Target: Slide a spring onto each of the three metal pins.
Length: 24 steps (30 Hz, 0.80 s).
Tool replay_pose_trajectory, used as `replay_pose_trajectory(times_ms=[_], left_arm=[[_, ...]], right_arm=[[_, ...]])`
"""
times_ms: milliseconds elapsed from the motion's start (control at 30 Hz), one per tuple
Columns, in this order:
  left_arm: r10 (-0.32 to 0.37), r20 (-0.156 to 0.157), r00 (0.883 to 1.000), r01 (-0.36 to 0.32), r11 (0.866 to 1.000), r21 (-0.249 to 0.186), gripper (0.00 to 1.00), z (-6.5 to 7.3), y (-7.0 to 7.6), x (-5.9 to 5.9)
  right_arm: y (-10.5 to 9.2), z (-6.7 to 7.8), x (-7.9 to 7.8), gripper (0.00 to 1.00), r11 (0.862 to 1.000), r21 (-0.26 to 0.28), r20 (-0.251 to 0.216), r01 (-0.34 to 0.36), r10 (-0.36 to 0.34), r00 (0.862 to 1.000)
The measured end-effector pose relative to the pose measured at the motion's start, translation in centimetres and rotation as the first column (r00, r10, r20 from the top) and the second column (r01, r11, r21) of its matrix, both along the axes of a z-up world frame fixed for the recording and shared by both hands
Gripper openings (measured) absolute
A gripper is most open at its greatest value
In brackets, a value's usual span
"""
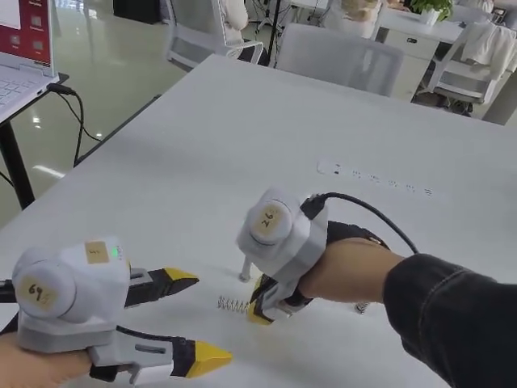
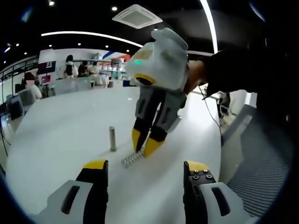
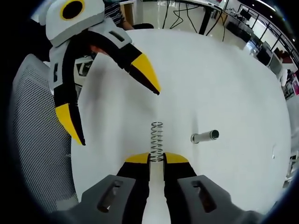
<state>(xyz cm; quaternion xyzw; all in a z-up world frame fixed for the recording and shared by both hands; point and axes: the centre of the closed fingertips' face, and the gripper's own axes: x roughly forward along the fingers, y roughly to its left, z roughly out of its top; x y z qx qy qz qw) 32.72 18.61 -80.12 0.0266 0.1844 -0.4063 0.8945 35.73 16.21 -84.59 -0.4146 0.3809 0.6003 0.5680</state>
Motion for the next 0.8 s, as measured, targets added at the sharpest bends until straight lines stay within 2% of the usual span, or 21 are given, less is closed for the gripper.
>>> replay_pose_trajectory(times_ms=[100, 233, 800], left_arm=[[-0.003, 0.002, 1.000, 0.003, 1.000, 0.001, 0.60, 0.1, -0.1, 0.1], [-0.013, 0.008, 1.000, 0.012, 1.000, 0.005, 0.58, 0.3, -0.3, 0.1], [-0.088, 0.037, 0.995, 0.087, 0.996, 0.025, 0.43, 1.3, -2.0, 0.1]], right_arm=[[-0.1, 0.9, -0.4, 0.08, 1.000, 0.013, -0.010, -0.007, 0.007, 1.000], [-0.5, 1.7, -0.6, 0.08, 1.000, 0.013, 0.000, -0.022, 0.022, 1.000], [-2.1, 4.2, -2.0, 0.08, 0.998, 0.001, 0.023, -0.070, 0.070, 0.997]])
